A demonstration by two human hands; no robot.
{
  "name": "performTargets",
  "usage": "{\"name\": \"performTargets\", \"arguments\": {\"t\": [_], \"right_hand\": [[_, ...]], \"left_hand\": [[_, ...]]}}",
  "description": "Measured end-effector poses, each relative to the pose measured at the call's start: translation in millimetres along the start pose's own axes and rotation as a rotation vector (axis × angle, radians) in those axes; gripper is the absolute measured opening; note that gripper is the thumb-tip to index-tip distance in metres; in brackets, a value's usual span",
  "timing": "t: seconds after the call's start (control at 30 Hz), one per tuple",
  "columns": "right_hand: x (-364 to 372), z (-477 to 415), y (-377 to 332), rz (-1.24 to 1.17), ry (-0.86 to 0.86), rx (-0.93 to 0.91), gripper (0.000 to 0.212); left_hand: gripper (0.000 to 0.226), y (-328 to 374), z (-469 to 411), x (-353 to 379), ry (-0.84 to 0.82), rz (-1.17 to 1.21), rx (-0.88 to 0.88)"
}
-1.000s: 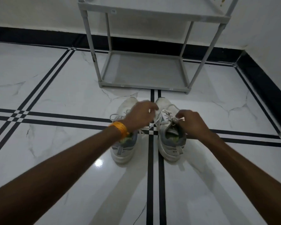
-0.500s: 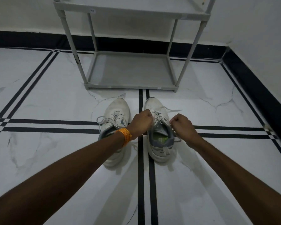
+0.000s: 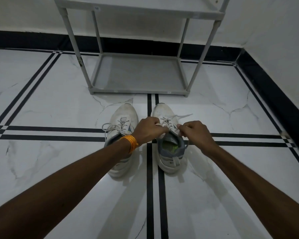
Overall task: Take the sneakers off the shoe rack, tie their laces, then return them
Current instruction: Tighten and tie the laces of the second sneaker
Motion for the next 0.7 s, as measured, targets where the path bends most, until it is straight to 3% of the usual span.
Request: {"name": "performTargets", "arguments": {"t": [0.1,0.2,0.3,0.43,0.6,0.7], "right_hand": [[-5,-6,-12,0.142,-0.078,0.037,0.03],[-13,-8,-26,0.392,-0.09,0.034,0.022],[-14,-6,-38,0.533,-0.031,-0.096,0.03],[1,-1,-48,0.688,-0.012,-0.232,0.022],[10,2,-49,0.655,-0.028,-0.209,0.019],[15,1,-37,0.426,-0.075,-0.107,0.018]], "left_hand": [[0.029,9,1,8,-0.051,-0.109,0.062],[0.033,22,2,0,0.054,-0.244,0.129],[0.024,33,0,-7,0.112,-0.406,0.187],[0.024,39,1,5,0.013,-0.492,0.238],[0.024,30,2,11,-0.009,-0.47,0.176],[0.022,20,5,10,-0.032,-0.317,0.074]]}}
Point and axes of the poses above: each hand's wrist, its own z-axis away from the middle knuckle, its own x-axis out of the palm, y = z × x, the point moved 7 cm from there along -z, towards the middle knuckle, and after that the axes turned 1 degree about -y, right-handed, at the moved point
